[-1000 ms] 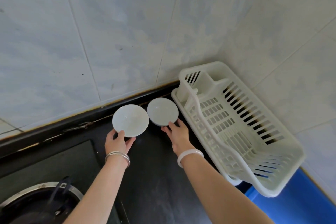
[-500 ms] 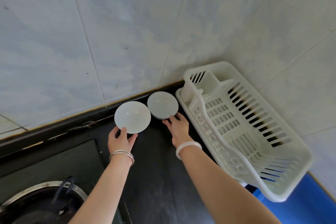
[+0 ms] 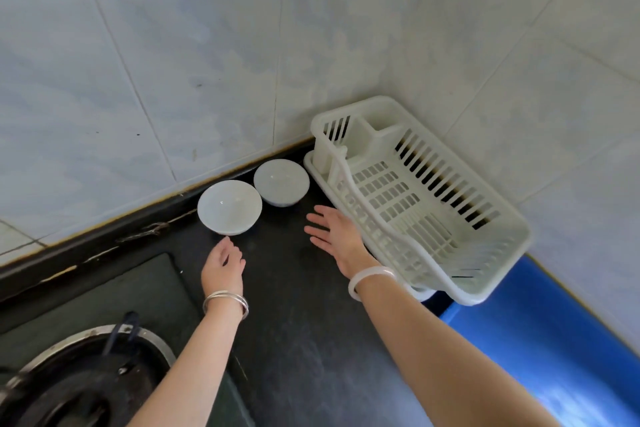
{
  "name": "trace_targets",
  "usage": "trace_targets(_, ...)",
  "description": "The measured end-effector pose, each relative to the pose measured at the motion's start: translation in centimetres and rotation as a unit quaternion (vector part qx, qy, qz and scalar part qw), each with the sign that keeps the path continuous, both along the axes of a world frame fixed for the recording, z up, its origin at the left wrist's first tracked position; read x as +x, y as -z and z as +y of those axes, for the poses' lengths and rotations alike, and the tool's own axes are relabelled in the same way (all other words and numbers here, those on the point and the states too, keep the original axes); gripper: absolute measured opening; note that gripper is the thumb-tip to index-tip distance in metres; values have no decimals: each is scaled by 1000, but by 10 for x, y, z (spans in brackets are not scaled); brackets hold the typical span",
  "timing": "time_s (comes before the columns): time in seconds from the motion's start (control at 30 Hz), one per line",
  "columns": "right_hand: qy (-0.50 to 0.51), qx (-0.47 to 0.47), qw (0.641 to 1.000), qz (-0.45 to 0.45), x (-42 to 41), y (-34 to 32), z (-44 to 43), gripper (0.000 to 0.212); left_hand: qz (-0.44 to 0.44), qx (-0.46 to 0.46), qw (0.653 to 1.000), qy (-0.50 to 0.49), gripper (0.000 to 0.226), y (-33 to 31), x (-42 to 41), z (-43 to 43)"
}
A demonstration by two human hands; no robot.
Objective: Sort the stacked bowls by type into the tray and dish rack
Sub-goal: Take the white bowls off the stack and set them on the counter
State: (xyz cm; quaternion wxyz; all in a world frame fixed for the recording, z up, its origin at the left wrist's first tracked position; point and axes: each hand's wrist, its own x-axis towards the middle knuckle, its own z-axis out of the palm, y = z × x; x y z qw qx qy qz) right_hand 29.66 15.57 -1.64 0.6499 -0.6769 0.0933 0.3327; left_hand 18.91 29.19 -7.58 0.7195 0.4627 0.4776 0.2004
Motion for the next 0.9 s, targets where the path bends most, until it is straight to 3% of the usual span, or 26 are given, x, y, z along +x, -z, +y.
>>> trace_targets(0.2,-10,-77,993,-90,-71,-34,-108,23,-8,25,986,165,24,-30,-45,-76)
trace_targets(0.37,16,-206,969,-137,-150,-47,-225,27,8,48,941,335,16,-47,-84,-170)
trace_targets(0.47,50,-338,929,-140,-198,-39,-283,23,35,82,892,443,17,-50,-106,-229)
trace_targets(0.6,46,-488,857,-161,-252,-22,-335,20,93,186,799,565,21,-47,-134,-288)
trace_targets(0.7,10,-546,826,-143,-276,-14,-347,24,114,284,745,592,26,-47,-148,-308)
trace_targets(0.9,9,-568,812,-136,-282,-7,-334,23,123,337,731,580,34,-49,-157,-314)
